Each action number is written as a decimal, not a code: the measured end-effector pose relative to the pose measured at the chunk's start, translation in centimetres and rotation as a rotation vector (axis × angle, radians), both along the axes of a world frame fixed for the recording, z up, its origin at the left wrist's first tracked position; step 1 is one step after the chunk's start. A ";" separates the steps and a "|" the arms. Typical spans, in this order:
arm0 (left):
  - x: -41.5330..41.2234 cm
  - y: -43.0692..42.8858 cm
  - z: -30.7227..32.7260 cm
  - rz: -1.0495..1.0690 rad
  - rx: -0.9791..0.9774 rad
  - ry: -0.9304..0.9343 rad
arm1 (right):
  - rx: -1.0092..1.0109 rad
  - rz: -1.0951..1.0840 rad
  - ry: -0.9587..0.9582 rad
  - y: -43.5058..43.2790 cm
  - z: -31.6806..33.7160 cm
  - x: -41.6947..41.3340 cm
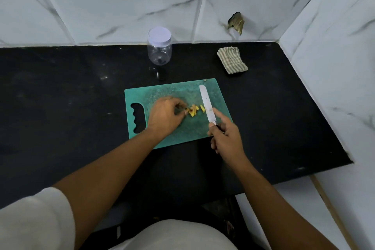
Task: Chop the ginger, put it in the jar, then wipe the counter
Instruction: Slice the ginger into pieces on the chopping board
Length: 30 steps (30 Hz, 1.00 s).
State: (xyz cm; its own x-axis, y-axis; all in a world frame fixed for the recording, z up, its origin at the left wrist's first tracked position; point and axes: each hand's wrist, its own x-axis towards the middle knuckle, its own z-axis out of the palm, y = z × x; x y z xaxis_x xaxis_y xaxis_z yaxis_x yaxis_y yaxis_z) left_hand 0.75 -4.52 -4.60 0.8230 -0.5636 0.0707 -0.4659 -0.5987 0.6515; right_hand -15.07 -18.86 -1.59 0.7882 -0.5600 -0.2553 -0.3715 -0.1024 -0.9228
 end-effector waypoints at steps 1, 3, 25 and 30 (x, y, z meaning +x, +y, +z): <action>0.1 -0.5 -0.1 -0.013 0.021 0.000 | 0.000 0.002 -0.002 -0.2 0.0 0.0; 0.2 -1.2 -0.2 -0.024 0.059 -0.013 | 0.001 0.003 -0.007 -0.7 0.0 -0.2; -2.5 -3.4 0.5 -0.041 0.236 -0.158 | 0.036 0.206 0.020 -6.0 0.1 0.9; -2.6 -4.1 0.5 -0.010 0.133 -0.074 | 0.042 0.225 0.020 -7.3 0.1 0.8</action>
State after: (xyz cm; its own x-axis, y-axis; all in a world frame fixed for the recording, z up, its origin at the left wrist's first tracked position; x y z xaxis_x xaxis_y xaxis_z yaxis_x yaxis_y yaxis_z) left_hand -1.86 -8.65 -4.11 0.8128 -0.5799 0.0551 -0.5159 -0.6728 0.5302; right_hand -14.32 -26.15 -1.52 0.8864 -0.3594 -0.2919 -0.3623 -0.1458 -0.9206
